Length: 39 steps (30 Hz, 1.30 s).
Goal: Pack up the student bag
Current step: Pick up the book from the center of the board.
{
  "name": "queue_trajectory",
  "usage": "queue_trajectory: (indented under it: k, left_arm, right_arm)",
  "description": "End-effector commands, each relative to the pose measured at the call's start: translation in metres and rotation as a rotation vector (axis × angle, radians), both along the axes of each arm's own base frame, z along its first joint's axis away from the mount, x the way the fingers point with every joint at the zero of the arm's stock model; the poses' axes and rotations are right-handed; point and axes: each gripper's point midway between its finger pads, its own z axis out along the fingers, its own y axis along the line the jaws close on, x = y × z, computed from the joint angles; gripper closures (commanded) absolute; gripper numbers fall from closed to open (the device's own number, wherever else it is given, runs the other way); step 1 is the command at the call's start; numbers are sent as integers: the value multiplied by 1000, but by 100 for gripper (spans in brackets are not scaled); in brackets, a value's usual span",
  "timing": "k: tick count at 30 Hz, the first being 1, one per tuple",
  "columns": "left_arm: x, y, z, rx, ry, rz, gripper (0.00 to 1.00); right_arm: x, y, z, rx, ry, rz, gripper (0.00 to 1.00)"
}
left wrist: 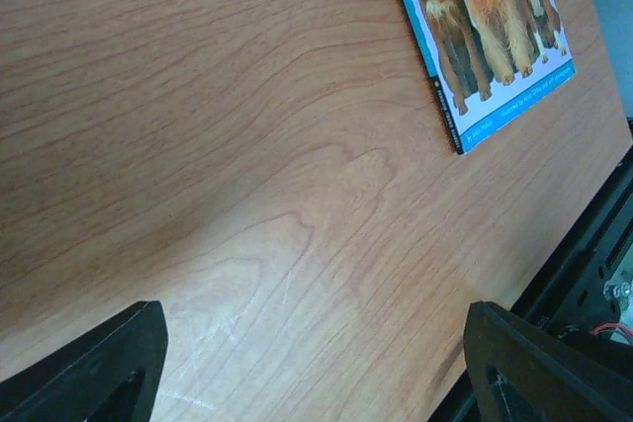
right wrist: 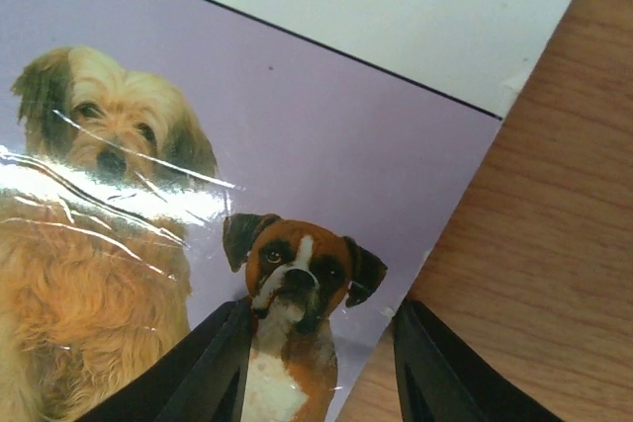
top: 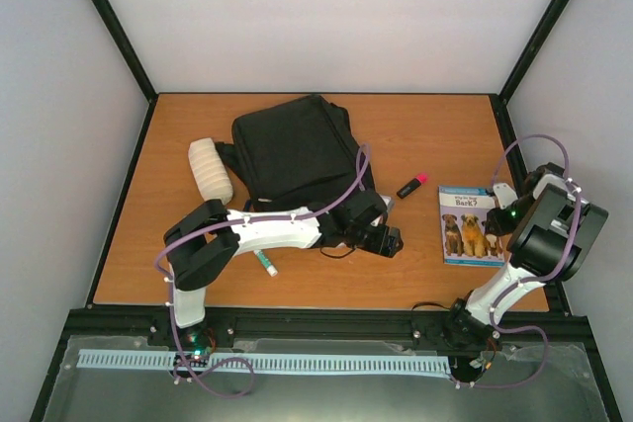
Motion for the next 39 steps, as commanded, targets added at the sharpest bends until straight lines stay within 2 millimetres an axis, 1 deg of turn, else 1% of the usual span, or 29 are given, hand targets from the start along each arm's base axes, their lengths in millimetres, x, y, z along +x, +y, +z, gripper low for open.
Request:
queue_trajectory:
  k: [1, 6, 10, 14, 16, 20, 25, 31, 33, 39]
  left_arm:
    - [1, -13, 10, -49, 9, 21, 15]
    - [3, -14, 0, -37, 29, 55, 15]
    - [5, -17, -8, -38, 48, 74, 15]
    - [5, -22, -13, -60, 81, 102, 17]
    - [5, -25, -18, -77, 111, 123, 17]
    - [0, -38, -30, -142, 191, 138, 16]
    - [-1, -53, -43, -215, 266, 157, 17]
    - [-3, -61, -64, -224, 315, 169, 17]
    - [-2, -64, -67, -227, 320, 169, 17]
    - [8, -77, -59, -265, 277, 167, 17]
  right_arm:
    - [-30, 27, -22, 90, 90, 32, 59]
    - [-43, 51, -21, 141, 103, 62, 62]
    - [-46, 72, -16, 149, 92, 98, 62]
    - [-52, 99, -10, 194, 116, 135, 63]
    - [-52, 107, -8, 202, 114, 151, 64]
    - [-54, 111, -11, 199, 116, 160, 64]
    - [-63, 118, -14, 230, 133, 164, 65]
    - [-66, 120, -18, 237, 135, 171, 65]
    - [-69, 123, -18, 251, 137, 181, 65]
    - [-75, 128, -19, 267, 133, 199, 64]
